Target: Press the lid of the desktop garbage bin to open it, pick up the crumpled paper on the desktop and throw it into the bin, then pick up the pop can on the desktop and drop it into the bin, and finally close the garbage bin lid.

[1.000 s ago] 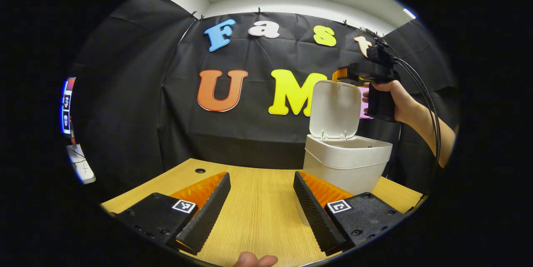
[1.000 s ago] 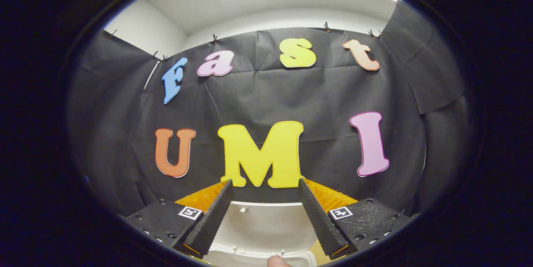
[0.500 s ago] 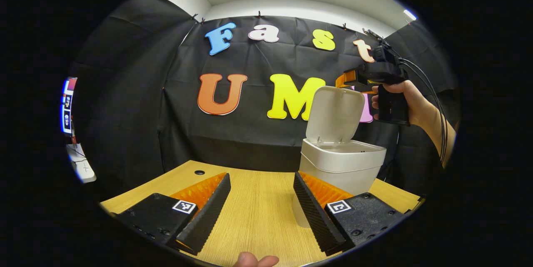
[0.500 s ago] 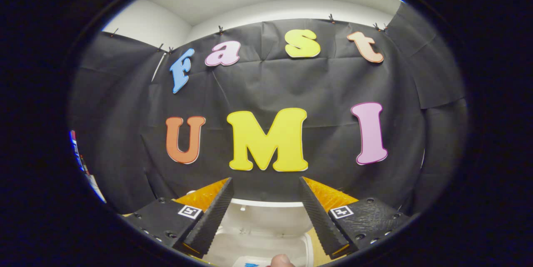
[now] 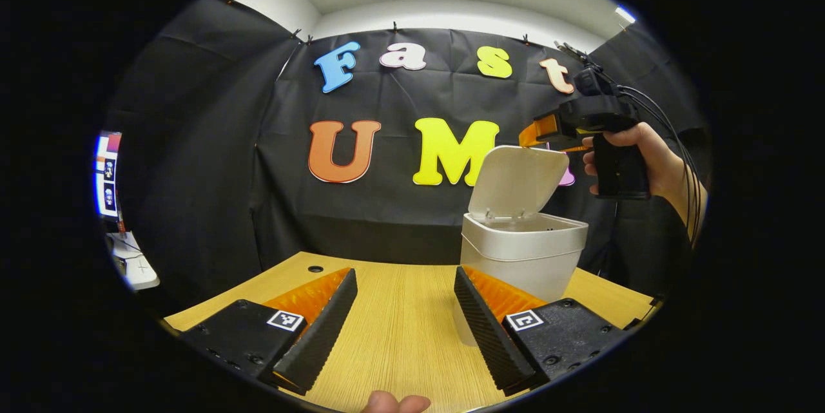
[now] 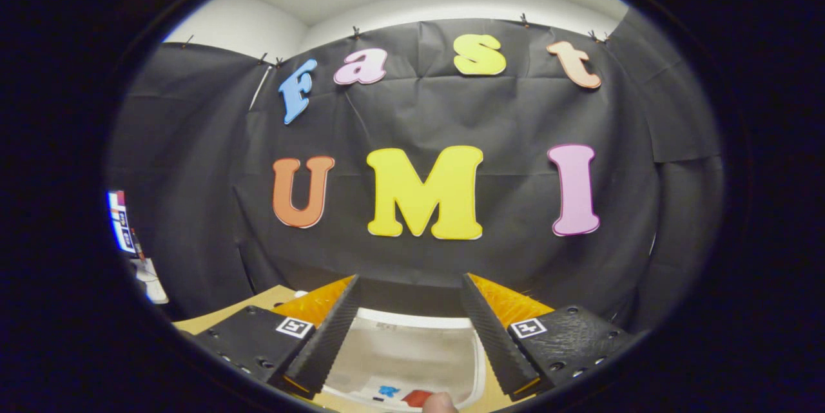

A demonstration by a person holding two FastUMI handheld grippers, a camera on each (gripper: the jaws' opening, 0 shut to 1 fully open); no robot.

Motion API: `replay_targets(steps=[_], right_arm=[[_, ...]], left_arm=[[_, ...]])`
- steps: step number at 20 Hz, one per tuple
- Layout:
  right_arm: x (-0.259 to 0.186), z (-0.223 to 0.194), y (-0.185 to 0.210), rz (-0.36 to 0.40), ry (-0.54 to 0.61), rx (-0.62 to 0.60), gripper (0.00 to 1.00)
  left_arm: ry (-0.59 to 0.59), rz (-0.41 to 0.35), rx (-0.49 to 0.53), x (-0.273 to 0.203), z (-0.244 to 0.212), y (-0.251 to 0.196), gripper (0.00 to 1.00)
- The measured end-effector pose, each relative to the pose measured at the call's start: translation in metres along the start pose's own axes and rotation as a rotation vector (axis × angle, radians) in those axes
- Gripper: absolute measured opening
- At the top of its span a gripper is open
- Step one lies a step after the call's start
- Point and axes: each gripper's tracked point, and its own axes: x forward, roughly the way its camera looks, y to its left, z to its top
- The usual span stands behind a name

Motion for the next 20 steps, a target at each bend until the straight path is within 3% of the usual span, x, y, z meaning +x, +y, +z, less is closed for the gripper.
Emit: replay_targets(steps=[20], right_arm=[[-0.041,-0.098,0.007,-0.01,0.11,-0.003,0.94]], left_arm=[[-0.037,-0.04,0.028,-0.016,-0.001,-0.039,0.98]])
